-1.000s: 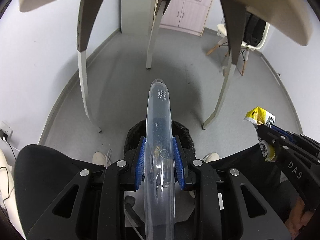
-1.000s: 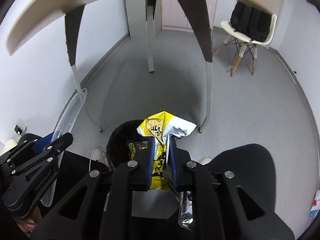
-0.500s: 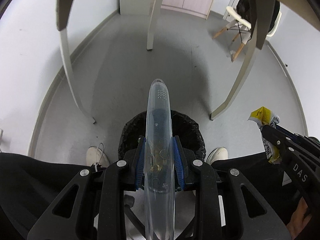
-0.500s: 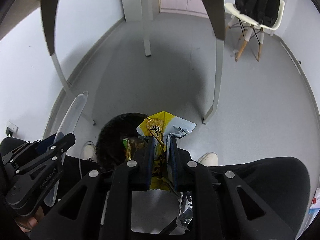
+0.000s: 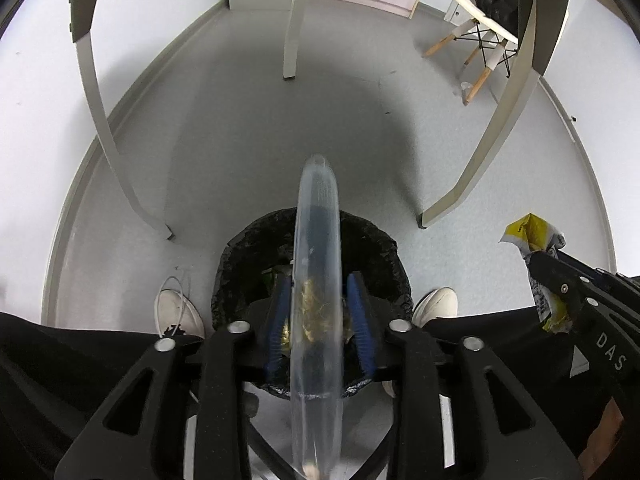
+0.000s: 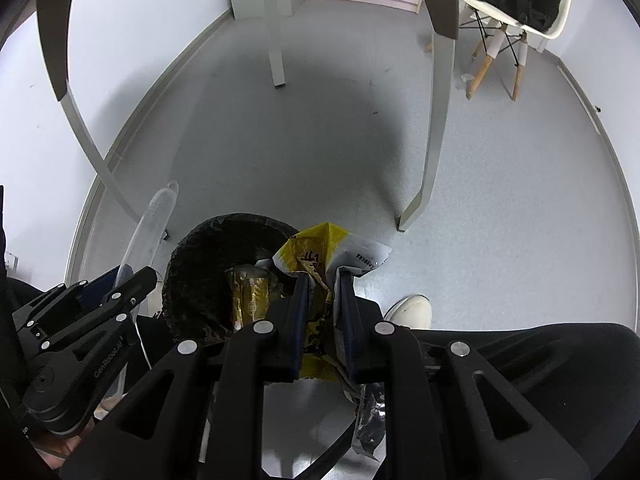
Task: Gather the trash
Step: 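Open the left tool to drop the plastic tube into the bin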
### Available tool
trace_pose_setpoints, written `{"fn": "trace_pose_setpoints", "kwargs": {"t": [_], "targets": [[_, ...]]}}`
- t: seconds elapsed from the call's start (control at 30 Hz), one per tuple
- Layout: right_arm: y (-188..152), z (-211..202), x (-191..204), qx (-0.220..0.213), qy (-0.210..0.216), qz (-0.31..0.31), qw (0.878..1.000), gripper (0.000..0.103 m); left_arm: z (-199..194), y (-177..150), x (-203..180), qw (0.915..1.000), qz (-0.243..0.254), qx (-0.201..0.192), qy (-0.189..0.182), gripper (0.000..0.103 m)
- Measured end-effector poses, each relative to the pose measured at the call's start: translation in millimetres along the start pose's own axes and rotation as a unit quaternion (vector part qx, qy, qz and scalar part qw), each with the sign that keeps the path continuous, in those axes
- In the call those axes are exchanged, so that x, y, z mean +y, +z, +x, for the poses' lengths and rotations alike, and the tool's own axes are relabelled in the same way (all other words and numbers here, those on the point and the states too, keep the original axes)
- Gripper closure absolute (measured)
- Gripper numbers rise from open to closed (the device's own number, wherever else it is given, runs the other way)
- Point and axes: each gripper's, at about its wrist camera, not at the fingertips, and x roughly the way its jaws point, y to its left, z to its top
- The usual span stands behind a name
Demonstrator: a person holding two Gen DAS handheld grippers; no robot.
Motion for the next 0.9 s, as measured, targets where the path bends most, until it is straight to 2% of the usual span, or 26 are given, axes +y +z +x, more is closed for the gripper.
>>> {"fn": "trace_pose_setpoints", "kwargs": {"t": [0.2, 0.37, 0.6, 0.9], "targets": [[3, 2, 0, 0.006, 0.003, 0.006, 1.000, 0.087, -6, -2, 2, 0.9999, 0.005, -0.014, 0.006, 0.032], [7, 8, 6, 0.011, 0.006, -0.005, 1.000, 0.087, -12, -4, 15, 0.9995, 0.001, -0.019, 0.023, 0.020], [10, 15, 33, 0.014, 0.013, -0.033, 0.999, 0.084, -26, -9, 43, 0.9985, -0.021, -0.031, 0.042, 0.009], [11, 26, 64, 0.019, 0.025, -0.059, 0.998, 0.081, -41, -14, 78, 0.9961, -0.063, -0.044, 0.045, 0.006]]}}
